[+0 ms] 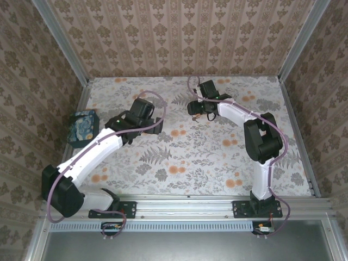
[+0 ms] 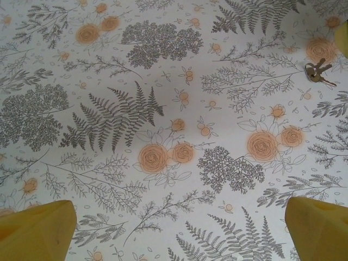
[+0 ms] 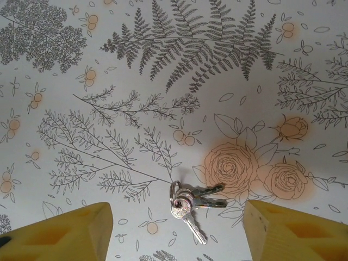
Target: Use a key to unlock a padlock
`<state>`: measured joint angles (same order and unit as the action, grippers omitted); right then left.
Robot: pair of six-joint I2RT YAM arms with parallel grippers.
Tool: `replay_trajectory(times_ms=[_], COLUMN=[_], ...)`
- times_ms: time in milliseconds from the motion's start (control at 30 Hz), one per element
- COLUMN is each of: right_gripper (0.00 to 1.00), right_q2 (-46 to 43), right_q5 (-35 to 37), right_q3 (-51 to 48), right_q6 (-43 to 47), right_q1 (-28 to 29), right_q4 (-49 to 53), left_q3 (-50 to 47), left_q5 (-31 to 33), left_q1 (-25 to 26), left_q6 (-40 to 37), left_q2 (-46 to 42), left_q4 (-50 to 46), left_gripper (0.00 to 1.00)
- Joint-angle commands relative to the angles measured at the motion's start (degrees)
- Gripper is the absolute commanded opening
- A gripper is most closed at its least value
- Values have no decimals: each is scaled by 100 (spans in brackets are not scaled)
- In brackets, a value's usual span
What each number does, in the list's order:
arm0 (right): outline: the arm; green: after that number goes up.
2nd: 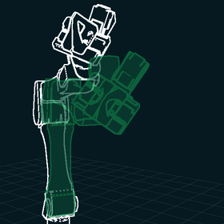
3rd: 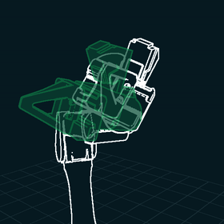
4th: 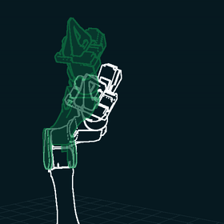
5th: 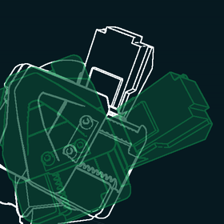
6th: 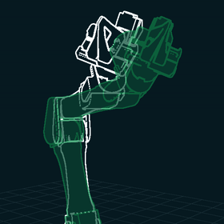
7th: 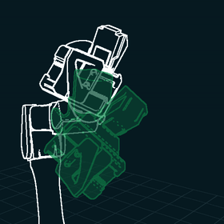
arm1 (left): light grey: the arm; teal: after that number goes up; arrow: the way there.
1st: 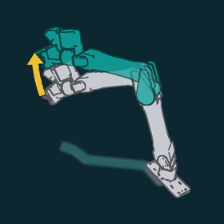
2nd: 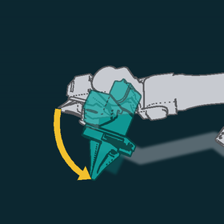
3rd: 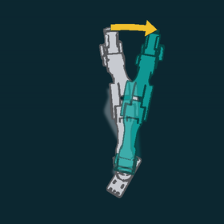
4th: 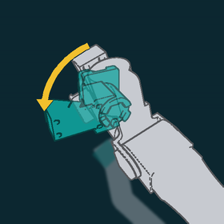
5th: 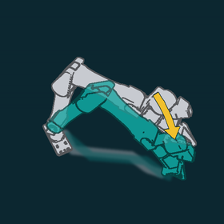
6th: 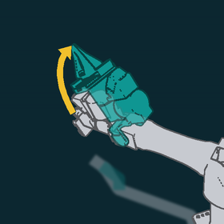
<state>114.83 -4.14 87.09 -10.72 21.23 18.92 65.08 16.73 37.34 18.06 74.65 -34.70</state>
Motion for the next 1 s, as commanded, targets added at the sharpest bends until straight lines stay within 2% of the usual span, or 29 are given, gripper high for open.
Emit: replay_trajectory(times_ms=[0,167,333,533,633,767,967], right_gripper=[68,84,84,82,82,82,82], right_q2=[-430,-819,-1160,-1560,-1668,-1707,-1816], right_q5=[379,662,708,550,388,256,187], right_q3=[-149,-477,-627,-1024,-1134,-1090,-1079], right_q6=[-84,-73,-158,-354,-429,-448,-417], right_q1=[-23,-66,-94,209,391,645,1020], right_q4=[-93,-71,142,41,-65,-42,135], left_q3=[-75,148,326,589,646,612,611], left_q5=[113,61,-149,88,77,-227,-900], left_q1=[-60,-276,-1020,-2516,-3202,-4279,-5693], left_q6=[90,12,376,659,554,474,661], left_q2=[-120,157,263,372,351,350,796], left_q4=[-143,-129,-456,-1251,-1312,-1060,-525], left_gripper=[100,100,100,99,99,100,100])
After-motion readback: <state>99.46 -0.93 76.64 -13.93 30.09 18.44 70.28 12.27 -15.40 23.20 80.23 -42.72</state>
